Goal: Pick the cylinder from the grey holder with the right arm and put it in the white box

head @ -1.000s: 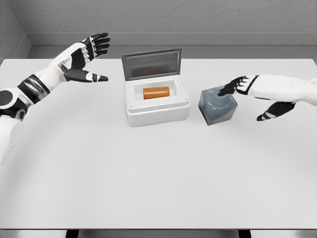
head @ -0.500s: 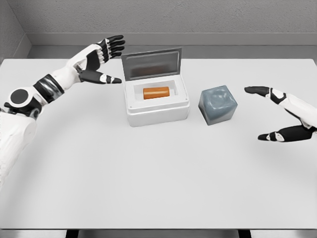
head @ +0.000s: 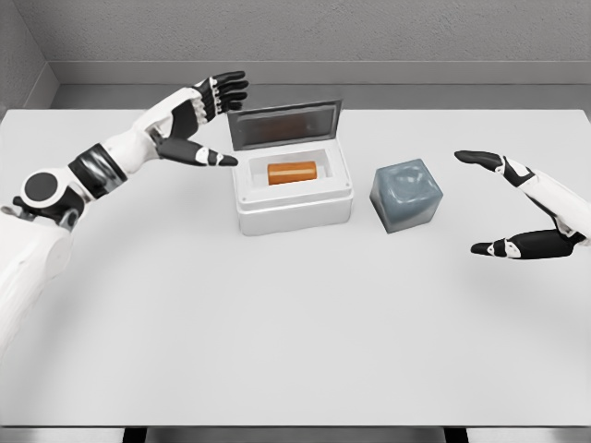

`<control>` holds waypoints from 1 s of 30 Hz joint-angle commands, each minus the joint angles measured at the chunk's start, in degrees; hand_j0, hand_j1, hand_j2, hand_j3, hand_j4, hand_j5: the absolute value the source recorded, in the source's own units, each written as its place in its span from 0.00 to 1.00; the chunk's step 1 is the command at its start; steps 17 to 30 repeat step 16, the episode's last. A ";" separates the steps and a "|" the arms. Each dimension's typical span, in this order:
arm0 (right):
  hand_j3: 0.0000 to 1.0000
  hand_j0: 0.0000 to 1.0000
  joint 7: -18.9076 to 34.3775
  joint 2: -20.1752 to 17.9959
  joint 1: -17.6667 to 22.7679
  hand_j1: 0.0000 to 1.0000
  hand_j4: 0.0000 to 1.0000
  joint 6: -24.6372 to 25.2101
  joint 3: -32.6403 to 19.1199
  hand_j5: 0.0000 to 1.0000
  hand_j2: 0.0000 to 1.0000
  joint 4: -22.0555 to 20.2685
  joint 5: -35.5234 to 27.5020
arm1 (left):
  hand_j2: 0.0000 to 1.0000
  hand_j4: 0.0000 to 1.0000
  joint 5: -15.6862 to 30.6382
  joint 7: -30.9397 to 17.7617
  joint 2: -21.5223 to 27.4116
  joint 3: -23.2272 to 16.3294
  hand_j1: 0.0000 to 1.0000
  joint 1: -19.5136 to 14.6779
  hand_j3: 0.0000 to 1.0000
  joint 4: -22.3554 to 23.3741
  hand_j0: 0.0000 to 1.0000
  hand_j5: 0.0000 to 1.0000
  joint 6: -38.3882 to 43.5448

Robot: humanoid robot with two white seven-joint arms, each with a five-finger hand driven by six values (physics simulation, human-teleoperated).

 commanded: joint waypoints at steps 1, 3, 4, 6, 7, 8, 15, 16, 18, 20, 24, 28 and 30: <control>1.00 1.00 -0.02 -0.03 0.00 1.00 1.00 0.15 -0.04 1.00 1.00 -0.10 -0.50 | 1.00 1.00 0.42 0.00 0.70 0.33 1.00 0.00 1.00 -1.62 1.00 1.00 0.01; 1.00 1.00 -0.02 -0.03 0.00 1.00 1.00 0.15 -0.04 1.00 1.00 0.07 -0.42 | 1.00 1.00 0.51 0.00 1.40 0.51 1.00 0.09 1.00 -1.62 1.00 1.00 -0.08; 1.00 1.00 -0.02 -0.03 0.00 1.00 1.00 0.15 -0.04 1.00 1.00 -0.02 -0.42 | 1.00 1.00 0.51 0.00 1.58 0.60 1.00 0.09 1.00 -1.62 1.00 1.00 -0.08; 1.00 1.00 -0.02 -0.03 0.09 1.00 1.00 0.15 -0.04 1.00 1.00 -0.02 -0.50 | 1.00 1.00 0.51 0.00 2.81 1.30 1.00 0.09 1.00 -1.62 1.00 1.00 -0.08; 1.00 1.00 -0.02 -0.03 0.09 1.00 1.00 0.15 -0.04 1.00 1.00 -0.02 -0.50 | 1.00 1.00 0.59 0.00 4.91 2.00 1.00 0.70 1.00 -1.70 1.00 1.00 -0.08; 1.00 1.00 -0.02 -0.03 0.09 1.00 1.00 0.15 0.05 1.00 1.00 -0.10 -0.50 | 1.00 1.00 0.59 0.00 8.16 2.53 1.00 1.84 1.00 -2.76 1.00 1.00 -0.17; 1.00 1.00 -0.02 -0.03 0.09 1.00 1.00 0.15 0.05 1.00 1.00 -1.16 -0.42 | 1.00 1.00 0.95 0.00 19.33 9.47 1.00 8.61 1.00 -3.20 1.00 1.00 -0.25; 1.00 1.00 -0.02 -0.03 0.09 1.00 1.00 0.15 0.05 1.00 1.00 -1.16 -0.42 | 1.00 1.00 0.95 0.00 19.86 10.52 1.00 9.23 1.00 -3.20 1.00 1.00 -0.17; 1.00 1.00 -0.02 -0.03 0.09 1.00 1.00 0.15 0.05 1.00 1.00 -1.16 -0.42 | 1.00 1.00 0.95 0.00 19.86 10.52 1.00 9.23 1.00 -3.20 1.00 1.00 -0.17; 1.00 1.00 -0.02 -0.03 0.09 1.00 1.00 0.15 0.05 1.00 1.00 -1.16 -0.42 | 1.00 1.00 0.95 0.00 19.86 10.52 1.00 9.23 1.00 -3.20 1.00 1.00 -0.17; 1.00 1.00 -0.02 -0.03 0.09 1.00 1.00 0.15 0.05 1.00 1.00 -1.16 -0.42 | 1.00 1.00 0.95 0.00 19.86 10.52 1.00 9.23 1.00 -3.20 1.00 1.00 -0.17; 1.00 1.00 -0.02 -0.03 0.09 1.00 1.00 0.15 0.05 1.00 1.00 -1.16 -0.42 | 1.00 1.00 0.95 0.00 19.86 10.52 1.00 9.23 1.00 -3.20 1.00 1.00 -0.17; 1.00 1.00 -0.02 -0.03 0.09 1.00 1.00 0.15 0.05 1.00 1.00 -1.16 -0.42 | 1.00 1.00 0.95 0.00 19.86 10.52 1.00 9.23 1.00 -3.20 1.00 1.00 -0.17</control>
